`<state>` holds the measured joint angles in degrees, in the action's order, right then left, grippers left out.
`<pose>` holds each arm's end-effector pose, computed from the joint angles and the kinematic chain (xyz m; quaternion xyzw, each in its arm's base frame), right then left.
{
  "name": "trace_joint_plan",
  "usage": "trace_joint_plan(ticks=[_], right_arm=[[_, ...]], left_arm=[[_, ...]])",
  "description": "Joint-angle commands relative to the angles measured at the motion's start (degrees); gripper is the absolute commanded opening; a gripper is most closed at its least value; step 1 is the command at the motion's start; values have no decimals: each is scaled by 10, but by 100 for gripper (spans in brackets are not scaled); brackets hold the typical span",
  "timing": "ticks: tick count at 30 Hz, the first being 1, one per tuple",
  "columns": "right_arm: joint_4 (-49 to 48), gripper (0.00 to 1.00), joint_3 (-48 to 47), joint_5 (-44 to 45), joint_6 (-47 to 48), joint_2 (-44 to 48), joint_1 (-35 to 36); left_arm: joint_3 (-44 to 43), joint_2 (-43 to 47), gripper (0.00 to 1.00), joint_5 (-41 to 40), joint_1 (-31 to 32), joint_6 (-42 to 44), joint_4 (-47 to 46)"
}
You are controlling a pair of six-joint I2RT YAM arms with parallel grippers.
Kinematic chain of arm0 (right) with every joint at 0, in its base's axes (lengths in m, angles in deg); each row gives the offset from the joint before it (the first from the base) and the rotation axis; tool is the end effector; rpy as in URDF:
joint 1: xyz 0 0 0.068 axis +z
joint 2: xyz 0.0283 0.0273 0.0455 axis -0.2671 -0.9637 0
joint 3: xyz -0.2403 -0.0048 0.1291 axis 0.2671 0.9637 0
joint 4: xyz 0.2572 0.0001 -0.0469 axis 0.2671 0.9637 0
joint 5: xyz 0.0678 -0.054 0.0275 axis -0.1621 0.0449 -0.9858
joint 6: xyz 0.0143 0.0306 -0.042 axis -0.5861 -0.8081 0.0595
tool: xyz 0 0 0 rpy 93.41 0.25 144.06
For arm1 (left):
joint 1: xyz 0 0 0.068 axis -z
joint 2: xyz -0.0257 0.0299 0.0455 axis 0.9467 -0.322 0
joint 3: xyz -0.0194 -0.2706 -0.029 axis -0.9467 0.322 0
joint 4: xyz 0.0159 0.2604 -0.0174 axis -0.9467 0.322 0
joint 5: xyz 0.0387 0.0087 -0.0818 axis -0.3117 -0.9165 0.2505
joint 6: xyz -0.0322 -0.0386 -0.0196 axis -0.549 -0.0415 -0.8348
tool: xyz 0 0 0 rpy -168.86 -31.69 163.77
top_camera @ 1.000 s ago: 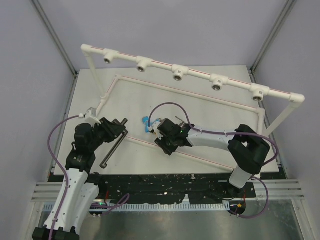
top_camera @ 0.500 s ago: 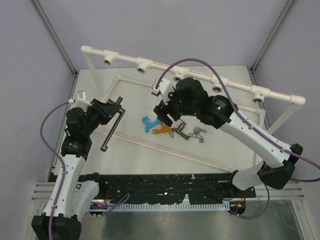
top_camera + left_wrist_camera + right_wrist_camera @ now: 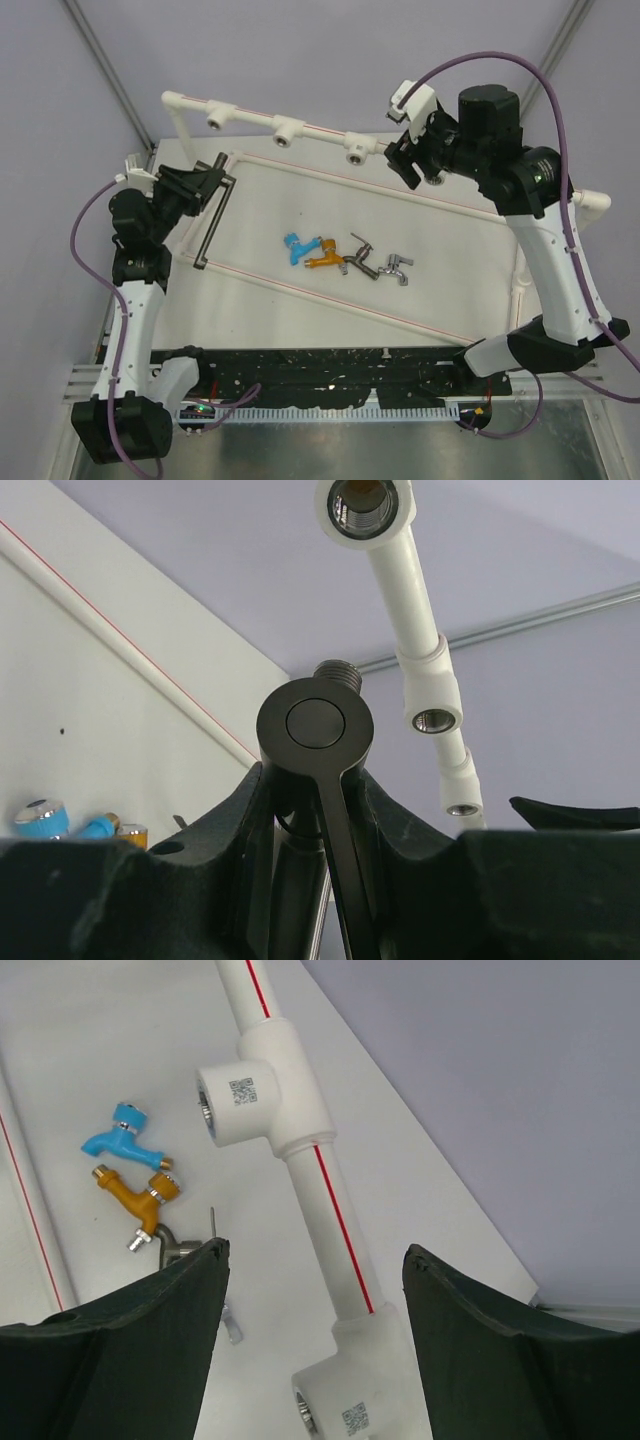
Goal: Install the water faucets
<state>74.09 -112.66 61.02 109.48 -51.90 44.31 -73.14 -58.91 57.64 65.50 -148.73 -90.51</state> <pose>0.2096 0.1211 0.5251 -0.4356 0.7097 0.0601 0.5504 0.2141 0.0052 0.3687 -0.2804 0.6477 -0.5000 0.5017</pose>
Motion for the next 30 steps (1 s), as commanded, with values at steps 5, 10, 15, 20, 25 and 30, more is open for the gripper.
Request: trace_joint_plan(ticks=[5,10,15,20,25,30], right_arm=[[79,71,-66,-48,121,-88,-28],[92,68,-84,-41,158,-125,-28],[87,51,-79,-32,172,-139,-28],[88,18,-75,-36,180,-142,-28],[85,5,-57,-48,199,-135,-28],[71,5,-30,-62,212,-118,-28]], left_arm=[[-76,-29,0,31,-8,-81,-73],[-93,-42,0,5,-17,-109,-57],[-96,-56,0,-11,-25,-137,-60],[-141,-87,0,13,-39,-138,-16],[-187,-108,0,37,-52,-111,35],[-211,-125,0,63,-55,-91,79]])
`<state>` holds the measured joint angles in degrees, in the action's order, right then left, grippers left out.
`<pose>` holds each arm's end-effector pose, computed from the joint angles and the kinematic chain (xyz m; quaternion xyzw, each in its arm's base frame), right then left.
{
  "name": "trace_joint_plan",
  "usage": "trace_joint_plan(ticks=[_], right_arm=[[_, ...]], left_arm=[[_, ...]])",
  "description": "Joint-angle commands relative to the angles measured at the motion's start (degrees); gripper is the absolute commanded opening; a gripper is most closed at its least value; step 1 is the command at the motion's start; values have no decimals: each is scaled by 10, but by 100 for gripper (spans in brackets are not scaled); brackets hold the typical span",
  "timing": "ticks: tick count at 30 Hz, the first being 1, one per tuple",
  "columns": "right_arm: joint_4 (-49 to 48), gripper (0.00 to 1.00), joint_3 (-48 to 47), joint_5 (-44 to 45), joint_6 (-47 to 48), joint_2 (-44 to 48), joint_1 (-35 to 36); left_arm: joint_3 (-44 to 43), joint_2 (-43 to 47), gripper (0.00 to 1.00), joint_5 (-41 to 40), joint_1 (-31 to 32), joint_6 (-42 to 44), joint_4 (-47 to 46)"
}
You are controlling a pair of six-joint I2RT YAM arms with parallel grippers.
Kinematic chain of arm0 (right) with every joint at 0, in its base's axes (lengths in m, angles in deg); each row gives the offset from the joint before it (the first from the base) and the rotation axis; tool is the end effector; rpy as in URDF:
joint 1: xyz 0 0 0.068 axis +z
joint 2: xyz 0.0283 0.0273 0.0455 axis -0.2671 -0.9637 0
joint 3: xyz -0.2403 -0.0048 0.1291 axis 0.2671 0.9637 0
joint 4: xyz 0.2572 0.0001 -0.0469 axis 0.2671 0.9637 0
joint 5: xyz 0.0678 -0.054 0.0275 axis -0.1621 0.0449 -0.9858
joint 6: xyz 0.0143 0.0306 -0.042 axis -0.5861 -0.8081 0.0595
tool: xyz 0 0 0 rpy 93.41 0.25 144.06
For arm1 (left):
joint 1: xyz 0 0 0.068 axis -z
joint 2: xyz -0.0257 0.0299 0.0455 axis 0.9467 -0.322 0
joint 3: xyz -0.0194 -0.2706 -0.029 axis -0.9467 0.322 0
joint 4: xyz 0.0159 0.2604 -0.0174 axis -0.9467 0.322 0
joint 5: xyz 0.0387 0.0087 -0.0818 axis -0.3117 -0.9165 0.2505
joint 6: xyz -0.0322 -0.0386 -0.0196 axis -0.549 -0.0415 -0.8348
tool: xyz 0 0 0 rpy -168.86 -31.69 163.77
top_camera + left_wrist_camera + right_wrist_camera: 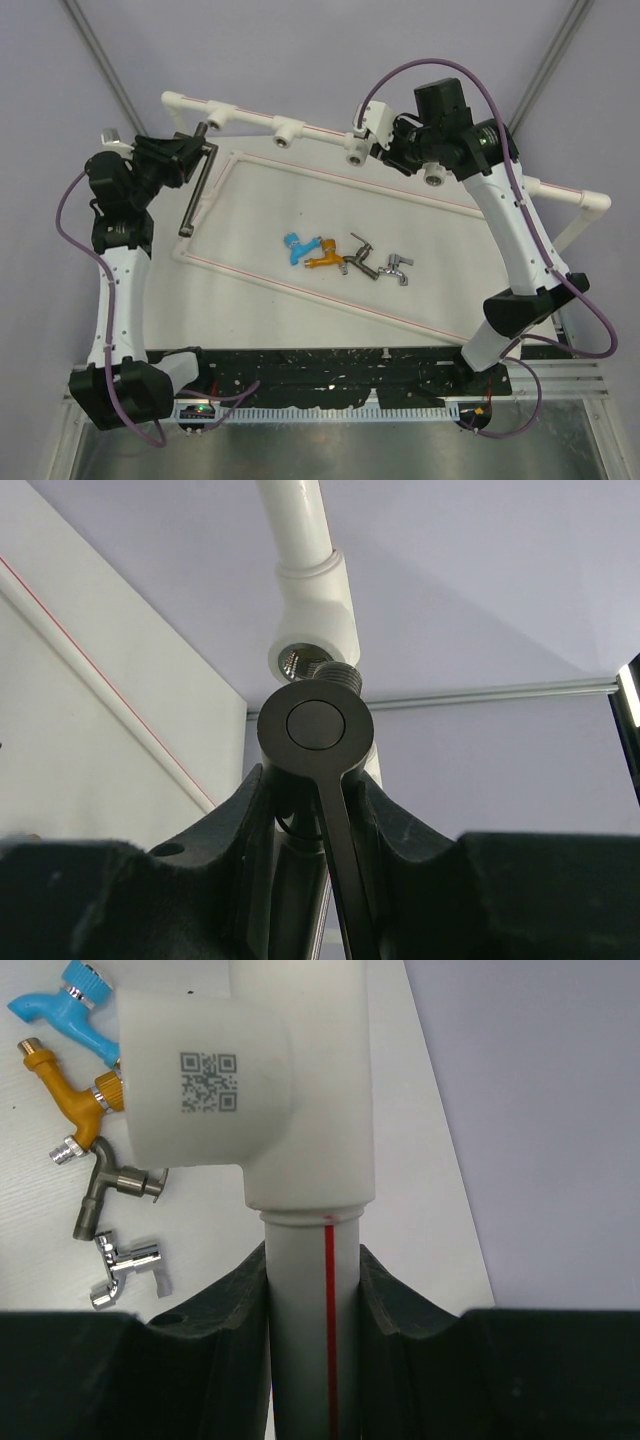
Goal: Install the water faucets
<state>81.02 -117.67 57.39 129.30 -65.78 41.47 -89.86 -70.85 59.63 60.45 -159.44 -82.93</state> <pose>0.2826 0.1458 0.4744 -0.5791 0.6865 0.0072 0.4397 0.2539 0.0307 0.4127 -0.3709 0.6181 -0.5264 0.4509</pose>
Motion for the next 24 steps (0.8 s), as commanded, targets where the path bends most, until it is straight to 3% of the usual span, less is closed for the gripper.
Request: trace_joint_plan(ticks=[1,11,24], right_arm=[[-1,5,22,-26,14,25,0],[-14,5,49,-35,36,44,0],[-21,5,61,-39,45,54,1]], left_arm=[[-50,-12,0,56,-4,19,9],[-86,-37,0,74,-4,47,62],[-101,-60,0,90,-6,22,27]])
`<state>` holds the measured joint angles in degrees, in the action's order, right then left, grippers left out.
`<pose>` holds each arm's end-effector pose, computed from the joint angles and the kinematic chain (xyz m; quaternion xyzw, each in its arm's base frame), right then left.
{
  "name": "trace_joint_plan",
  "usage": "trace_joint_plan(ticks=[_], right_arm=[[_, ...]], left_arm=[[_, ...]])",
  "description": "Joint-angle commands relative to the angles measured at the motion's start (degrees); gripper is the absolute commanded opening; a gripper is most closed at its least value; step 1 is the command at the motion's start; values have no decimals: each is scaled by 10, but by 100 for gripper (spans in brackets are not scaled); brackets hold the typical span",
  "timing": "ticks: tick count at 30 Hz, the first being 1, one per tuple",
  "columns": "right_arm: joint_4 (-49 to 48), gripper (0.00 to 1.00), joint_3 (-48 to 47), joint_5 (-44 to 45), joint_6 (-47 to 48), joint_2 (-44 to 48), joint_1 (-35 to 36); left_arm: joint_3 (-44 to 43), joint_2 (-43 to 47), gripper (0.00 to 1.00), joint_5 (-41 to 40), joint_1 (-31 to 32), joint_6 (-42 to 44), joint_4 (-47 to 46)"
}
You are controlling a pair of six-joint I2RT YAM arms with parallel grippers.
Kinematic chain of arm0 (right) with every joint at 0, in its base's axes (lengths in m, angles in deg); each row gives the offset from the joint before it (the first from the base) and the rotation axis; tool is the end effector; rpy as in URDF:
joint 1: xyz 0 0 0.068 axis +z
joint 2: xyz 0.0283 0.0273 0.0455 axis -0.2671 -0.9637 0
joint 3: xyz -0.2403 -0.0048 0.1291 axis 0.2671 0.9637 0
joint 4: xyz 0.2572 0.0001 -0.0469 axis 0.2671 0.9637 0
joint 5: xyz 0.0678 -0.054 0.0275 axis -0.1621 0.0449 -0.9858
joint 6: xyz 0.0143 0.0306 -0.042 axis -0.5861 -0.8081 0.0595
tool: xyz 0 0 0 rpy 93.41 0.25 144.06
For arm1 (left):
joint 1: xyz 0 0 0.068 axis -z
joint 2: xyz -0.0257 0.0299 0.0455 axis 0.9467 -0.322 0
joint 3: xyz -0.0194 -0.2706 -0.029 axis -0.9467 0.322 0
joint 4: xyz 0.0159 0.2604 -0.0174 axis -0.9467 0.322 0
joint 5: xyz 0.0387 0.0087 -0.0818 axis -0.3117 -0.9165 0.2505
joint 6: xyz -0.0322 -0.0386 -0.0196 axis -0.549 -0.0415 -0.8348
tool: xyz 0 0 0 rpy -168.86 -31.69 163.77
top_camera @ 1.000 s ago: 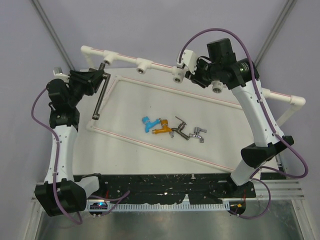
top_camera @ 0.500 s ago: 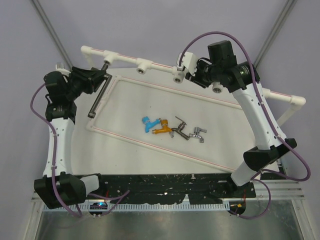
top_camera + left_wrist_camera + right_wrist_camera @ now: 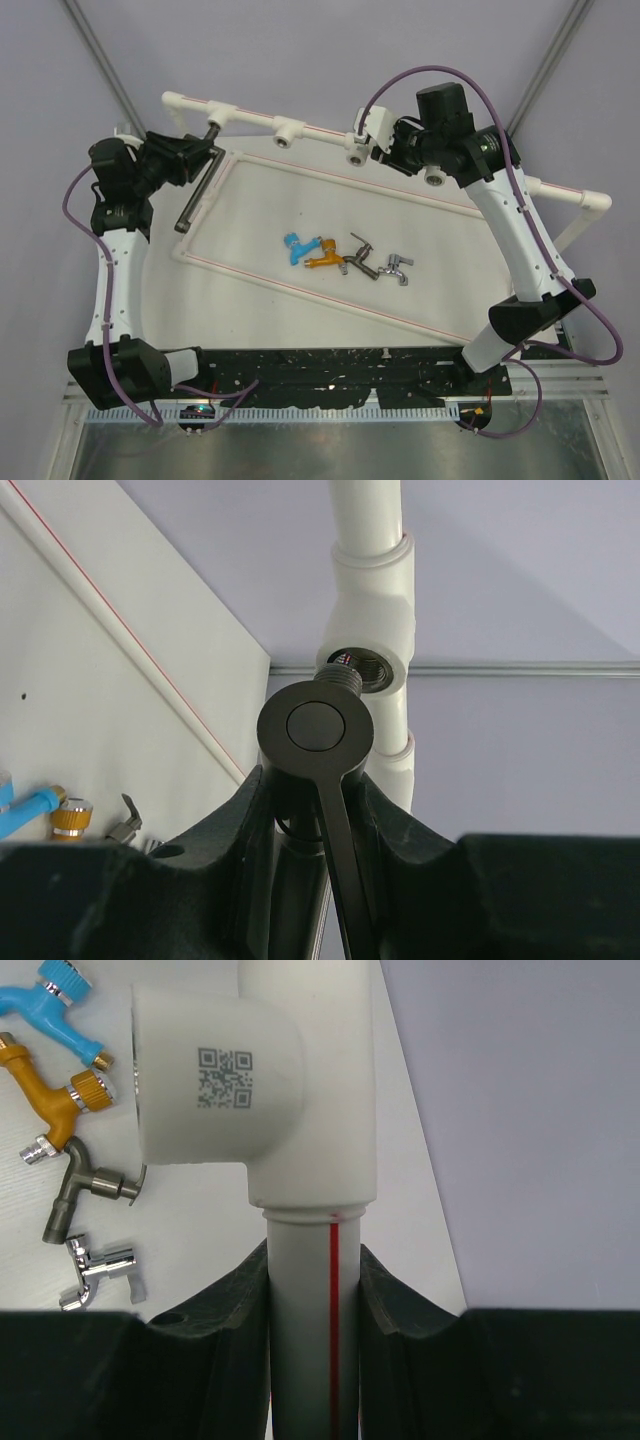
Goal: Install the water faucets
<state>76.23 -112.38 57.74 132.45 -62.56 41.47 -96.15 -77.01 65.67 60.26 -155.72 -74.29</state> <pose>0.2776 0.1431 0.4724 -0.5920 0.6619 -0.0134 0.4596 0.2763 0.0327 0.4090 -0.3633 0.6682 -0.5207 0.3878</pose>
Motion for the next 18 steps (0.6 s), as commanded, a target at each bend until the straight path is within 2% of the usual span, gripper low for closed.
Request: trace_joint_plan(ticks=[1,18], right_arm=[[26,5,10,-43,14,22,1],[20,5,19,-47,16,26,0]], left_arm=[[-41,0,0,32,-4,-17,-62],[-64,-23,0,27,-4,-5,-63]])
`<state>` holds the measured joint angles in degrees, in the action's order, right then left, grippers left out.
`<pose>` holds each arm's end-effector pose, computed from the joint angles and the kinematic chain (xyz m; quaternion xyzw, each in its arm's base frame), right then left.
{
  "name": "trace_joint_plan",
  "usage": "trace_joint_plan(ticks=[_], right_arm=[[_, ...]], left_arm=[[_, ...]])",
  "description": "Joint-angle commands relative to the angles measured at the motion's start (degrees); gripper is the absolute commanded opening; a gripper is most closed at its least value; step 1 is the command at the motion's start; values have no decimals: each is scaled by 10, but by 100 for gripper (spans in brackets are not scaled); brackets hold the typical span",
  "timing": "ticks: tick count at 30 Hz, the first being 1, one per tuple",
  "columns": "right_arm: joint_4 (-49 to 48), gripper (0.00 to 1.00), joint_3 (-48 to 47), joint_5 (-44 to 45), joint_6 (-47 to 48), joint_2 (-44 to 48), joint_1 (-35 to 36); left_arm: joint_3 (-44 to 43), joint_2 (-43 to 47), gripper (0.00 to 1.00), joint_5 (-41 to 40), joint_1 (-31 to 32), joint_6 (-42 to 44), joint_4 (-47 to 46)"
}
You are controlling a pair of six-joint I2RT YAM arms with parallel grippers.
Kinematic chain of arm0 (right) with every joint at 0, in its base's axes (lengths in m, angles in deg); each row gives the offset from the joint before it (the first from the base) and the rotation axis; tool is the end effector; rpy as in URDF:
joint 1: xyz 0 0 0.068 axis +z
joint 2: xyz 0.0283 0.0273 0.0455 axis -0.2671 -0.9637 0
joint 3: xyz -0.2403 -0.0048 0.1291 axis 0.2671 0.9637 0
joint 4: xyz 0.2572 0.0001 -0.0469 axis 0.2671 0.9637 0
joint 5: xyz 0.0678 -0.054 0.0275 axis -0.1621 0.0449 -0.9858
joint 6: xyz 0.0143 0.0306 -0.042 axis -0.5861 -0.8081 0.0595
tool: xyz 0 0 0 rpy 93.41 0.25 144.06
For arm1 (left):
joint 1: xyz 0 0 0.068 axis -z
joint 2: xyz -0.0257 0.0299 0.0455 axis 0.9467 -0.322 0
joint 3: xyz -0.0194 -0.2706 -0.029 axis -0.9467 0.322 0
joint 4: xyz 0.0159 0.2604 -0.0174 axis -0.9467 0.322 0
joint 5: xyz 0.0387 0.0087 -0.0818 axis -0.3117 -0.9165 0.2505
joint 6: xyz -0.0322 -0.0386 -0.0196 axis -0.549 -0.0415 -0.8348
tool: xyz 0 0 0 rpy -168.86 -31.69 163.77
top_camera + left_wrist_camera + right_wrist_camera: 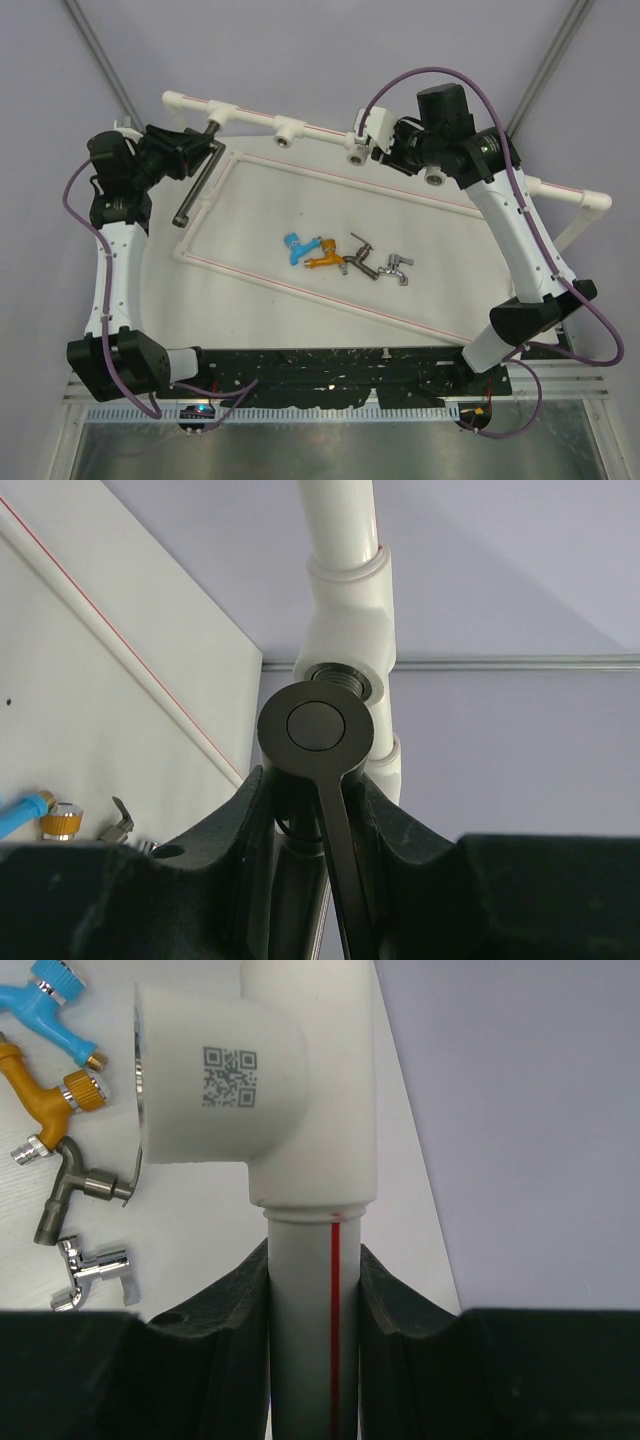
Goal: Install the water faucets
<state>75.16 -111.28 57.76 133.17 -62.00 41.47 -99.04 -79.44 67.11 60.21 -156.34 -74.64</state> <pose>0.2771 0.1429 0.4714 -0.5951 0.6563 -0.0175 0.4634 0.2860 0.0341 0.4159 -0.3554 0.6672 -0.5307 0.3833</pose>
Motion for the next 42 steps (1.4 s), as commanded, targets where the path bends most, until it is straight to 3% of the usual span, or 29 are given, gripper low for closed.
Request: trace_joint_plan(ticks=[1,27,42], right_arm=[[31,5,8,-49,9,21,0],[37,5,12,-71,18,26,1],[37,5,14,-76,23,28,1]], left_arm=[[-34,1,0,11,-3,5,-58],[-41,-13,0,-20,10,63,-68],[-40,-10,0,-46,27,254,-56]])
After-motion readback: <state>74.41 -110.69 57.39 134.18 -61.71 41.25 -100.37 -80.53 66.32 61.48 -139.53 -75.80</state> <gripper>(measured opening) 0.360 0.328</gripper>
